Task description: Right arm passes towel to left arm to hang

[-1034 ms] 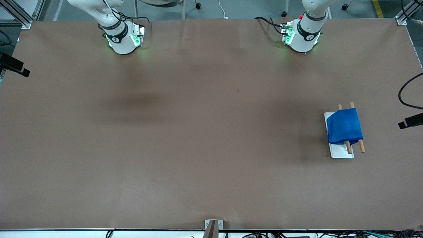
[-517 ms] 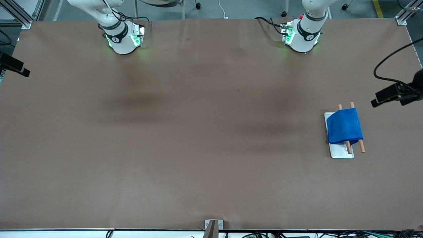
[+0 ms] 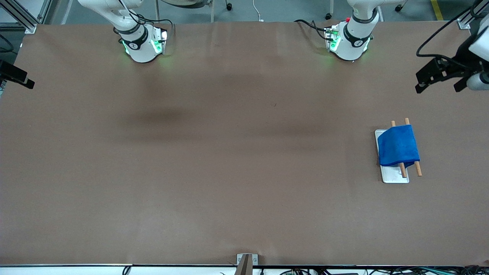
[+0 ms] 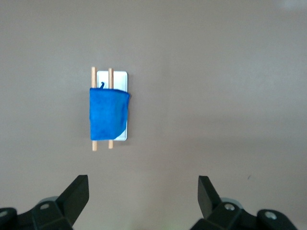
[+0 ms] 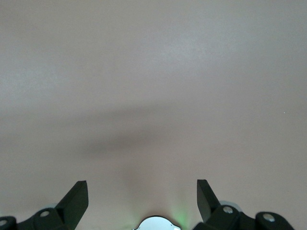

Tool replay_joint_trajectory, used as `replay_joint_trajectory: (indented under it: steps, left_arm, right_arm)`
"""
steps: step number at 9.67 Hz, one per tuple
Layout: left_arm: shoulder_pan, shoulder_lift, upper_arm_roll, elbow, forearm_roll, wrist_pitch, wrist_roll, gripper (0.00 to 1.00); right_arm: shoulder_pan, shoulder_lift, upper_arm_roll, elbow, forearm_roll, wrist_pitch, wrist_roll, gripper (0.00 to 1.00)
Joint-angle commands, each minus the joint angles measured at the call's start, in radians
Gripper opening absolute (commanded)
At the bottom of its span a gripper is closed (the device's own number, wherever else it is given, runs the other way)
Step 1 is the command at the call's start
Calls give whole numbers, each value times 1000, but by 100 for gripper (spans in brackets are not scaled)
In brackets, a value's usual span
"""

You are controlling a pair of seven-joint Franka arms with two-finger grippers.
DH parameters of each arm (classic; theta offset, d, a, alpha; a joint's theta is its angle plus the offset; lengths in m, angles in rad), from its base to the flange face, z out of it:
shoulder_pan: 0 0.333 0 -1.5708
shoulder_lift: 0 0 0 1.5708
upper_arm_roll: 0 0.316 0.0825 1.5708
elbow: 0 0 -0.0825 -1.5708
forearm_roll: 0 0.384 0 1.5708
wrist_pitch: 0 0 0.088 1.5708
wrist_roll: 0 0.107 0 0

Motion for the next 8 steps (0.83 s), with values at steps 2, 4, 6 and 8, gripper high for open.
replay_joint_trajectory:
  steps: [2,4,6,8]
  left_arm:
    - [-33,-66,45,-116,-29,-25,19,100]
    - [-36,-34,44,-71,-26,-25,18,100]
    - [-33,-24,44,-53,-23,-30,18,100]
    - [-31,-21,44,-56,-19,-30,18,100]
  right_arm:
    - [-9,-20,8,-14,-3,-3,-9,100]
    - [-9,-20,8,-14,-3,-3,-9,100]
    - [-9,-20,8,-14,-3,-4,-9,100]
    - [-9,-20,8,-14,-3,-6,-9,100]
